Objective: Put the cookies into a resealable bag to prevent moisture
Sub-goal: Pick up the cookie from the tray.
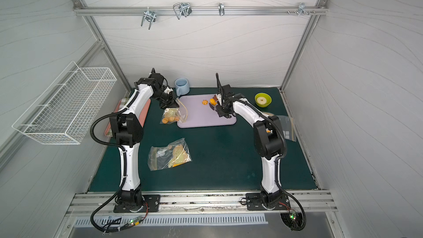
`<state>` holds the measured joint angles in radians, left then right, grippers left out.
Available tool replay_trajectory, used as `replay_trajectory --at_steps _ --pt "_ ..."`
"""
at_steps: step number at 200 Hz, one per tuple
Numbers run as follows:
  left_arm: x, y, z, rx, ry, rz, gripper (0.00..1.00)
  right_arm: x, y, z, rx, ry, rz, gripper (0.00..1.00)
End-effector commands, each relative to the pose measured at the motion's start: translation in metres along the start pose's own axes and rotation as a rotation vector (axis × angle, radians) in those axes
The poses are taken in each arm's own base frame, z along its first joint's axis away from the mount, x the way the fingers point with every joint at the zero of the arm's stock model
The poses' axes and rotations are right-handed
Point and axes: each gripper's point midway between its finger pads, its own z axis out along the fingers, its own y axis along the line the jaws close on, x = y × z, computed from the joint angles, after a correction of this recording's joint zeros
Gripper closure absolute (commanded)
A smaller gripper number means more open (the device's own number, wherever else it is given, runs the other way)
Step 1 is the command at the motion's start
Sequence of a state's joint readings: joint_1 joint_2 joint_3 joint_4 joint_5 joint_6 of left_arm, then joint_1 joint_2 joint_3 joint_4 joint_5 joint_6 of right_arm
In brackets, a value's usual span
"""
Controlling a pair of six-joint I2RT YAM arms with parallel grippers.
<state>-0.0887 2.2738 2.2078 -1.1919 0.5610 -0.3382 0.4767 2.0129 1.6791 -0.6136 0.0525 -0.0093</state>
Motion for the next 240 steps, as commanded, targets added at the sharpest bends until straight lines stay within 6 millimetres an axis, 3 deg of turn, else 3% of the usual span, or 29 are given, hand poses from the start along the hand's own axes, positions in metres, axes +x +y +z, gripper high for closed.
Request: replay_trajectory --at_steps 1,94,144,185,240 --pt "-0.003 -0.008 -0.009 0.028 -0.025 0.015 1.0 -0.007 -0.012 0.0 0.054 0.018 -0.037 0.48" --pt "-0.004 -0.007 -0.007 0.026 -0.023 0.013 1.0 -0.015 -0.014 0.037 0.04 0.073 -0.071 0.47" --pt "-0.004 -0.006 -0.006 0.023 -0.022 0.013 1.0 -0.018 -0.009 0.045 0.011 0.078 -0.082 0.54" --pt "-0.004 -0.007 -0.007 0.026 -0.024 0.014 1.0 -0.023 -0.007 0.024 0.006 0.019 -0.062 0.6" --pt "-0.004 -0.007 -0.007 0.029 -0.022 0.013 1.0 -0.03 0.013 -0.04 -0.091 -0.137 0.011 0.65"
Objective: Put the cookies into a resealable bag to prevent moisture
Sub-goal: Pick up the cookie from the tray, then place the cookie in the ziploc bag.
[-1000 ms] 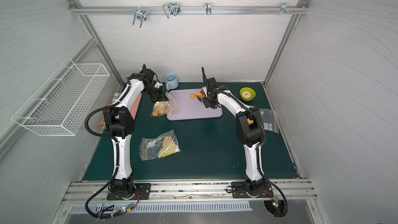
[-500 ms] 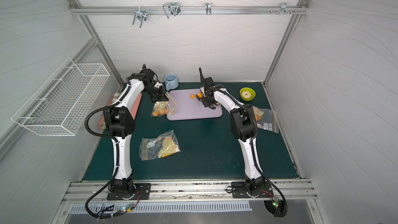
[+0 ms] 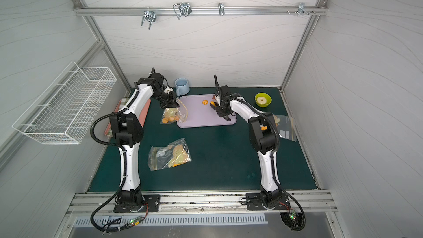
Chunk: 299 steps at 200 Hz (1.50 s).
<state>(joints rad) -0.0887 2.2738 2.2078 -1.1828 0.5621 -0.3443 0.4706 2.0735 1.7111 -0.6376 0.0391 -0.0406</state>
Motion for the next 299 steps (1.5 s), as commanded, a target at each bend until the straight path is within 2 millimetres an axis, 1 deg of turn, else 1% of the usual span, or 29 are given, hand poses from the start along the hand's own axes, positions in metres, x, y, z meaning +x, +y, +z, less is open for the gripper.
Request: replay_trajectory --at_steps 1,51,77,91,106,119,140,163,199,239,247,271,299 --pt "-0.002 -0.006 -0.007 0.024 -0.015 0.014 1.0 -0.036 0.015 -0.061 -0.081 -0.192 0.033 0.65" --pt "-0.002 -0.006 -0.006 0.026 -0.015 0.013 1.0 -0.028 0.046 -0.097 -0.229 -0.258 0.072 0.67" --pt "-0.002 -0.007 -0.007 0.027 -0.016 0.016 1.0 -0.026 0.081 -0.116 -0.366 -0.279 0.039 0.67" --pt "-0.002 -0.007 -0.007 0.026 -0.016 0.016 1.0 -0.023 0.103 -0.122 -0.434 -0.273 0.011 0.68" --pt "-0.002 -0.007 -0.007 0.029 -0.015 0.015 1.0 -0.02 0.123 -0.122 -0.489 -0.258 -0.017 0.68" --pt "-0.002 -0.007 -0.007 0.028 -0.017 0.016 1.0 -0.018 0.137 -0.12 -0.528 -0.244 -0.035 0.68" --pt "-0.002 -0.008 -0.008 0.029 -0.017 0.016 1.0 -0.018 0.151 -0.115 -0.568 -0.232 -0.05 0.69" --pt "-0.002 -0.008 -0.008 0.031 -0.016 0.017 1.0 -0.019 0.159 -0.109 -0.592 -0.216 -0.045 0.68" --pt "-0.002 -0.008 -0.009 0.032 -0.017 0.017 1.0 -0.02 0.155 -0.088 -0.551 -0.174 -0.017 0.69" --pt "-0.001 -0.01 -0.01 0.036 -0.018 0.02 1.0 -0.017 0.158 -0.073 -0.554 -0.13 -0.016 0.67" --pt "-0.002 -0.009 -0.01 0.035 -0.018 0.019 1.0 -0.018 0.159 -0.072 -0.554 -0.131 -0.017 0.65" --pt "-0.001 -0.009 -0.009 0.035 -0.017 0.018 1.0 -0.023 0.16 -0.076 -0.562 -0.147 -0.017 0.53" --pt "-0.002 -0.009 -0.01 0.038 -0.017 0.017 1.0 -0.028 0.16 -0.083 -0.563 -0.165 -0.022 0.51"
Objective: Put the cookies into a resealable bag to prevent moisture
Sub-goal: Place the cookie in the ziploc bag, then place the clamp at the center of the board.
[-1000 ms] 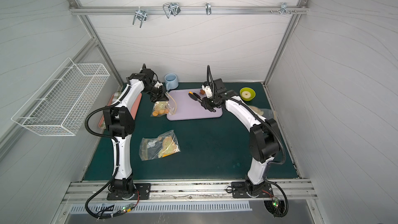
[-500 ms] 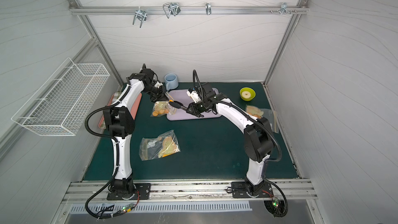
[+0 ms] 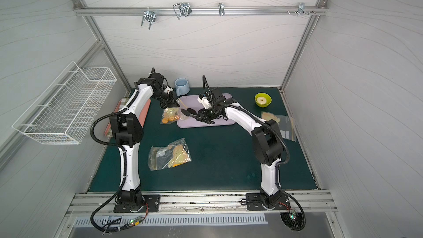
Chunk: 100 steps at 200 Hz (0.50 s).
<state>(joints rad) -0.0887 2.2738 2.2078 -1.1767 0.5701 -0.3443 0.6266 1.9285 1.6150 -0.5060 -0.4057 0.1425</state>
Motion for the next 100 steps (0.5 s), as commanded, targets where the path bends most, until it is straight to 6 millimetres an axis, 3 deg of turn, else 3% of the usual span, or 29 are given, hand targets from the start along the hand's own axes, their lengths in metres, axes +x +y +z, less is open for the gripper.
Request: replay_trajectory --at_steps 1,31,57,83,100 --pt "-0.001 -0.008 -0.01 0.028 -0.017 0.014 1.0 -0.016 0.015 -0.01 -0.032 -0.045 -0.036 0.51" --pt "-0.001 -0.007 -0.01 0.026 -0.017 0.014 1.0 -0.018 0.019 -0.019 -0.031 -0.068 -0.038 0.53" --pt "-0.001 -0.006 -0.01 0.022 -0.018 0.013 1.0 -0.02 0.02 -0.046 0.034 -0.149 -0.069 0.56" --pt "-0.002 -0.004 -0.011 0.02 -0.02 0.005 1.0 -0.011 0.002 -0.084 0.159 -0.273 -0.057 0.58" --pt "-0.001 -0.004 -0.013 0.018 -0.021 0.003 1.0 0.012 -0.022 -0.102 0.306 -0.278 -0.021 0.58"
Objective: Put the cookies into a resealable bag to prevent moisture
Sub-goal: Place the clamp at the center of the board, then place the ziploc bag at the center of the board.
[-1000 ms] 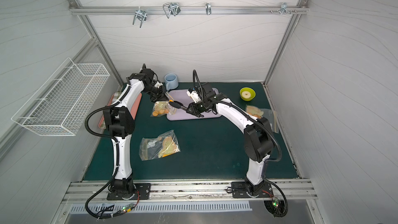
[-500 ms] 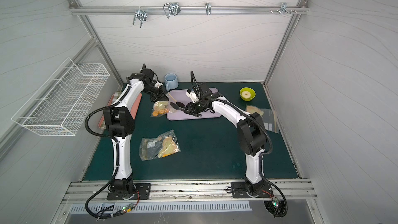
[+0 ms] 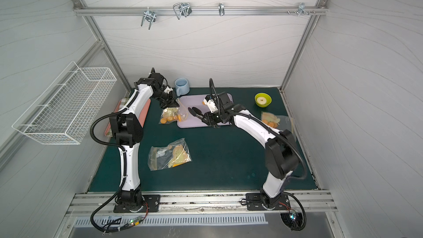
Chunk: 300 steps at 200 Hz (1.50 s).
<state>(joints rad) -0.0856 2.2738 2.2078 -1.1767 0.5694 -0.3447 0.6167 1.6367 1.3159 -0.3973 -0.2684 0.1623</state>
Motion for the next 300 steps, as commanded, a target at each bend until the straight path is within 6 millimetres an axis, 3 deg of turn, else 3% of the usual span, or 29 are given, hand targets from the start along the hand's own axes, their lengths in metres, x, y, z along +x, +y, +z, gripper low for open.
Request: replay_trajectory --at_steps 1,20,50,80,108,165,187,199,219,243,258,291,300 --pt "-0.001 -0.005 -0.012 0.019 -0.019 0.007 1.0 -0.017 -0.027 -0.043 0.19 -0.158 -0.005 0.58" --pt "0.0 -0.007 -0.015 0.018 -0.026 0.01 1.0 0.024 -0.049 -0.057 0.36 -0.072 0.001 0.59" --pt "0.001 -0.01 -0.021 0.023 -0.038 0.017 1.0 0.093 -0.064 -0.076 0.506 0.027 0.05 0.6" --pt "0.001 -0.014 -0.029 0.02 -0.057 0.028 1.0 0.155 -0.072 -0.076 0.537 0.137 0.159 0.6" --pt "0.003 -0.018 -0.039 0.03 -0.072 0.034 1.0 0.185 -0.077 -0.06 0.541 0.215 0.208 0.59" --pt "0.008 -0.029 -0.065 0.052 -0.137 0.059 1.0 0.217 -0.082 -0.022 0.502 0.37 0.277 0.53" --pt "0.01 -0.035 -0.075 0.069 -0.165 0.057 1.0 0.217 -0.083 -0.022 0.504 0.361 0.282 0.4" --pt "0.012 -0.039 -0.082 0.078 -0.184 0.057 1.0 0.213 -0.086 -0.027 0.52 0.339 0.282 0.27" --pt "0.015 -0.046 -0.094 0.089 -0.213 0.059 1.0 0.201 -0.091 -0.041 0.539 0.286 0.28 0.15" --pt "0.021 -0.059 -0.116 0.115 -0.258 0.06 1.0 0.176 -0.093 -0.065 0.574 0.162 0.248 0.15" --pt "0.027 -0.068 -0.13 0.139 -0.286 0.058 1.0 0.149 -0.085 -0.083 0.555 0.039 0.199 0.15" --pt "0.041 -0.086 -0.159 0.216 -0.355 0.032 1.0 0.087 -0.043 -0.111 0.357 -0.279 0.05 0.16" --pt "0.046 -0.092 -0.167 0.251 -0.373 0.021 1.0 0.07 -0.028 -0.118 0.288 -0.359 0.004 0.21"
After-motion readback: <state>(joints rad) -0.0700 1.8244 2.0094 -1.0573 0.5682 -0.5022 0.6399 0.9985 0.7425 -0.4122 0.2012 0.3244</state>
